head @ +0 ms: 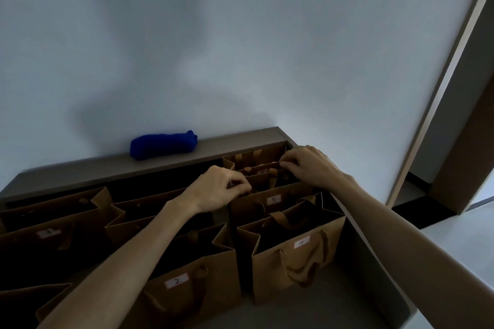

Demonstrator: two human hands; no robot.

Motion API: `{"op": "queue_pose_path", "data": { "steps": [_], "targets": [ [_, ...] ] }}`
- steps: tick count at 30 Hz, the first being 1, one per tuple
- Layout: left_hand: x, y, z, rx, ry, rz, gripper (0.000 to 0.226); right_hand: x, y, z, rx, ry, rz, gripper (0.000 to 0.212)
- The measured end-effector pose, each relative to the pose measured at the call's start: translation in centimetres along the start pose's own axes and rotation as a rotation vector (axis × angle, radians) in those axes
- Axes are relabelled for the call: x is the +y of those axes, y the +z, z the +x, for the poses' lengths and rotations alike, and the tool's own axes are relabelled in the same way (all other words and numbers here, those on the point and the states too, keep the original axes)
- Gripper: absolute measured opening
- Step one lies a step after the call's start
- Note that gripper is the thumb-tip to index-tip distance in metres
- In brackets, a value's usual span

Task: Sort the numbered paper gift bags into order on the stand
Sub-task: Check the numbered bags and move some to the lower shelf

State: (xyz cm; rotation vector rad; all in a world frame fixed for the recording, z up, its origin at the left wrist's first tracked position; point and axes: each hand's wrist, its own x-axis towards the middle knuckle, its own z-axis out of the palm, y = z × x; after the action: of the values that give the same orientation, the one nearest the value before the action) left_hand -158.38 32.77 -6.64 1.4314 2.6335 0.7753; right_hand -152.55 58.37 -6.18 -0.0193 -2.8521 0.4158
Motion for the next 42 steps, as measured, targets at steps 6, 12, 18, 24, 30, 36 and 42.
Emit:
{"op": "queue_pose_path", "data": {
  "steps": [6, 12, 18, 24, 30, 36, 42],
  "targets": [
    [-1.3, 0.1, 3.2, 0.242, -0.162, 0.13, 0.024, -0.2, 0.4, 1.8, -0.052, 0.013, -0.125, 0.028],
    [-2.6, 0.1, 4.8, 0.164, -0.344, 0.028, 0.024, 0.5, 0.5, 1.3, -0.068, -0.007, -0.174, 0.028],
    [-1.6, 1.0, 3.3, 0.098, -0.246, -0.027, 0.01, 1.5, -0.2, -0.9, -0.11, -0.051, -0.162, 0.027],
    [-1.2, 1.5, 3.1, 0.092, -0.223, -0.016, 0.004, 1.9, -0.5, -1.4, -0.126, -0.064, -0.132, 0.029],
    [-1.6, 1.0, 4.5, 0.081, -0.288, 0.02, 0.013, 1.4, -0.5, -0.7, -0.13, -0.052, -0.146, 0.028],
    [-2.9, 1.0, 6.5, 0.034, -0.39, 0.078, 0.028, 1.4, 0.1, 0.4, -0.092, -0.019, -0.106, 0.026],
    [-3.5, 1.0, 6.1, 0.127, -0.397, 0.095, 0.026, 1.9, 0.0, 0.3, 0.012, -0.028, -0.055, 0.022]
  ]
}}
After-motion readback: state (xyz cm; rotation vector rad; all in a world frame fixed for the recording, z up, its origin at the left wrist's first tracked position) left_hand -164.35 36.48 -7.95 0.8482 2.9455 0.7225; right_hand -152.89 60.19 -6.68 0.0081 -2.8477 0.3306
